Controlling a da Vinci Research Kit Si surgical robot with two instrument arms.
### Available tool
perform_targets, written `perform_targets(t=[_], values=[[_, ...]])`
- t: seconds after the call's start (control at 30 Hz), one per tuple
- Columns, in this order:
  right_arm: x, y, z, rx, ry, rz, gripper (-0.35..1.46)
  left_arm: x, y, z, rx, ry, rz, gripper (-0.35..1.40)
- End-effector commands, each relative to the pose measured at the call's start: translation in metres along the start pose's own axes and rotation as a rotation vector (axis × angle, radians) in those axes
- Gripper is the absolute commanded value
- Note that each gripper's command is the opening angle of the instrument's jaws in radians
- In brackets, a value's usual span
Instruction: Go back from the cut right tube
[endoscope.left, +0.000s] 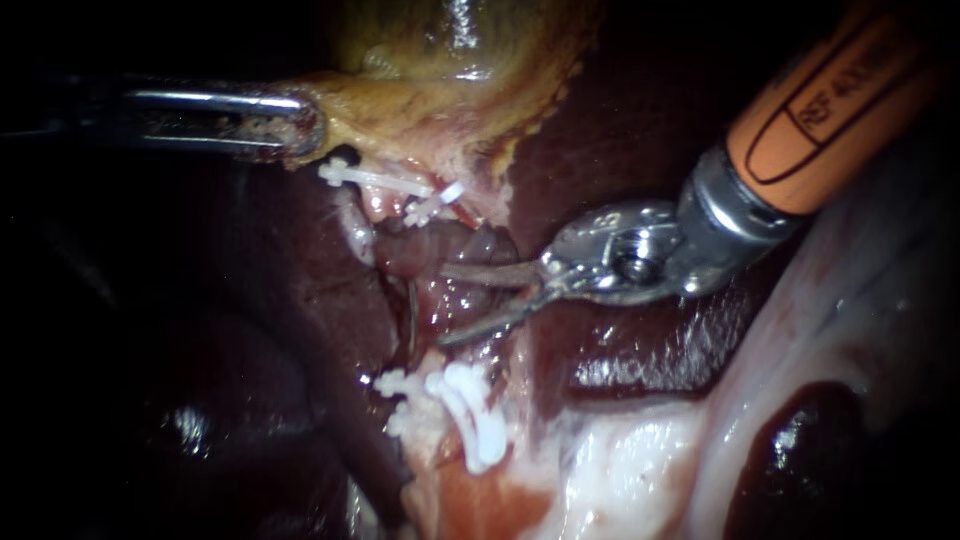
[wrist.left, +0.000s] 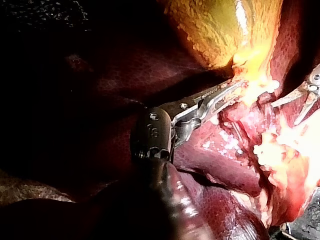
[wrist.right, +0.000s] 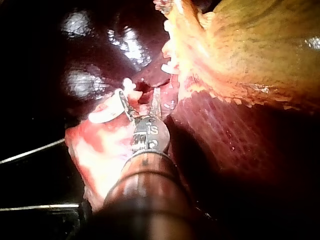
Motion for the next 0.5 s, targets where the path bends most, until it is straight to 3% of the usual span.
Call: perform_targets(t=[0.03,0.1,0.37,0.5], values=[[-0.0004,-0.0001,-0.0005,-0.013,-0.016,-0.014,1.43,0.0000,0.0000,0.0000,-0.001,0.000,0.000,-0.35],[-0.0012,-0.0002,-0.0015,-0.036,-0.033,-0.059,1.43,0.0000,0.0000,0.0000,-0.001,0.000,0.000,-0.35],[-0.0048,-0.0005,-0.0057,-0.100,-0.029,-0.098,1.43,-0.0001,-0.0001,0.0001,-0.001,0.000,0.001,-0.35],[-0.0055,-0.0002,-0.0068,-0.123,-0.029,-0.102,1.43,-0.0002,-0.0002,0.0002,0.000,0.001,0.001,-0.35]])
